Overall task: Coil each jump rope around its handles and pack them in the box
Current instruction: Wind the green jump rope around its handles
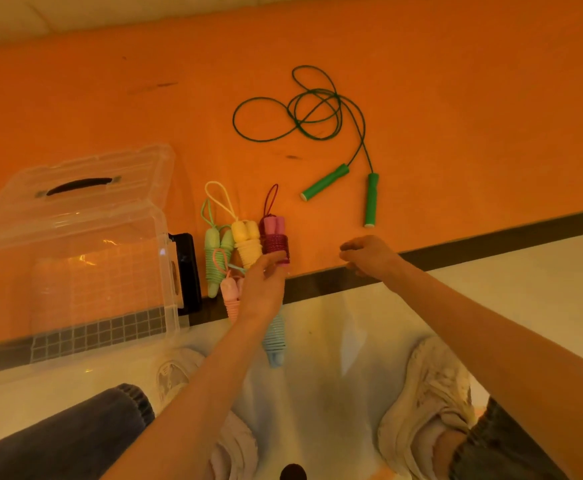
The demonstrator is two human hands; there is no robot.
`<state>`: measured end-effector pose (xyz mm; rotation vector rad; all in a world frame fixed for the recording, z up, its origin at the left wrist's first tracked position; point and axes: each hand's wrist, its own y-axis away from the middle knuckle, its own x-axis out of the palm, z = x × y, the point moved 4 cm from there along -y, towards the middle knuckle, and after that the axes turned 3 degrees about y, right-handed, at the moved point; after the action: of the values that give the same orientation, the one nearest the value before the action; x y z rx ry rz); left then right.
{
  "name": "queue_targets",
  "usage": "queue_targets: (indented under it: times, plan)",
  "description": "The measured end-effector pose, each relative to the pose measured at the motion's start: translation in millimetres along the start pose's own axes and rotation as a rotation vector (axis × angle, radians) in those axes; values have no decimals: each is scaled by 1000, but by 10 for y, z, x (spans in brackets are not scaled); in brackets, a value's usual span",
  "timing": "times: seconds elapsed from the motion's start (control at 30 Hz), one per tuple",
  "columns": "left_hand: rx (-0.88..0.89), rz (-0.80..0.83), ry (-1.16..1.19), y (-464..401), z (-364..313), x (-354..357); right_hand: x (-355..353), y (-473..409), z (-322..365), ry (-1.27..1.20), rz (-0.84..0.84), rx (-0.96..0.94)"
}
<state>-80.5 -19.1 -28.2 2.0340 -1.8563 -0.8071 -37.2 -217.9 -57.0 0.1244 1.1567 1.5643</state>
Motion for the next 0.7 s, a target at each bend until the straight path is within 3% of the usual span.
queue_targets:
  times: [0.27, 0.5, 0.6, 0.7]
  plan:
    - [83, 187, -158, -361, -110, 413, -508, -619, 149, 263, -277, -154]
    - [44, 255, -173, -525, 179, 558, -346, -1104, -165, 712, -204, -66]
    - [35, 267, -168, -559, 279, 520, -232, -1286, -329, 713, -186, -27]
    - [15, 266, -166, -614, 340, 472, -324, -1404, -454, 579, -303, 41]
